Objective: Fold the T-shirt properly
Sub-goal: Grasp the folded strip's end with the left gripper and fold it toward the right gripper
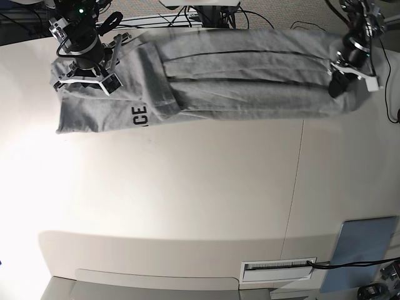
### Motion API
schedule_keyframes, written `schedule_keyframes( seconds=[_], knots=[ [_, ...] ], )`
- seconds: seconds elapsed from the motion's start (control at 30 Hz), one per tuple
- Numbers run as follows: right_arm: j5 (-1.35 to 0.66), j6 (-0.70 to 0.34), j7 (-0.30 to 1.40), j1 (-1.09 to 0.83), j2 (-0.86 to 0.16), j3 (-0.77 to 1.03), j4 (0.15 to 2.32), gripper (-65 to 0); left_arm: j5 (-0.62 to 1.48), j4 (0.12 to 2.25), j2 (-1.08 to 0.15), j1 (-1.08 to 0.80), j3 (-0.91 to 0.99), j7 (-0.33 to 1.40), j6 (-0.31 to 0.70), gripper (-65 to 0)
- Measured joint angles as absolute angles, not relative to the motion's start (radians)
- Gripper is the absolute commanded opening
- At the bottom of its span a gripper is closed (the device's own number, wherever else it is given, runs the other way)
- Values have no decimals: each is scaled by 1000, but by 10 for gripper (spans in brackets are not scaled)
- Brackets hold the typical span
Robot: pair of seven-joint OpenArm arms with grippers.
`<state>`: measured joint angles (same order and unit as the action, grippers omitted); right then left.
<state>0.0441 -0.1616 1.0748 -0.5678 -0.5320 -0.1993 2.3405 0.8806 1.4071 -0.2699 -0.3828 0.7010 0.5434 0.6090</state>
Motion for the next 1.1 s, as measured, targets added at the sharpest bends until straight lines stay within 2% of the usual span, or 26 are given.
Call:
schedule_keyframes(
  seconds=[0.13,0.27,0.47,0.77,0.87,0.93,1.1],
  knots=[
    [48,-161,1068,-568,-532,-199,2341,-538,873,1545,-252,-384,702,636,512,-650],
    [87,-127,1056,-568,-532,-168,2341,-538,895,1702,-150,-388,702,731,446,-650],
    [92,-119,1036,-568,-531,-22,2341,-538,1005,1825,49,-443,629,820,444,-650],
    [25,-116,1007,-568,-532,142,2341,-538,964,1833,132,-498,230,752,361,-650],
    [25,-117,1005,-568,-531,145,2341,-538,876,1834,132,-479,125,693,278,-650],
    [25,-116,1006,-568,-531,145,2341,-538,828,1834,132,-466,65,674,219,-650],
    [25,-117,1006,-568,-531,145,2341,-538,739,1833,132,-432,-2,649,188,-650]
  ],
)
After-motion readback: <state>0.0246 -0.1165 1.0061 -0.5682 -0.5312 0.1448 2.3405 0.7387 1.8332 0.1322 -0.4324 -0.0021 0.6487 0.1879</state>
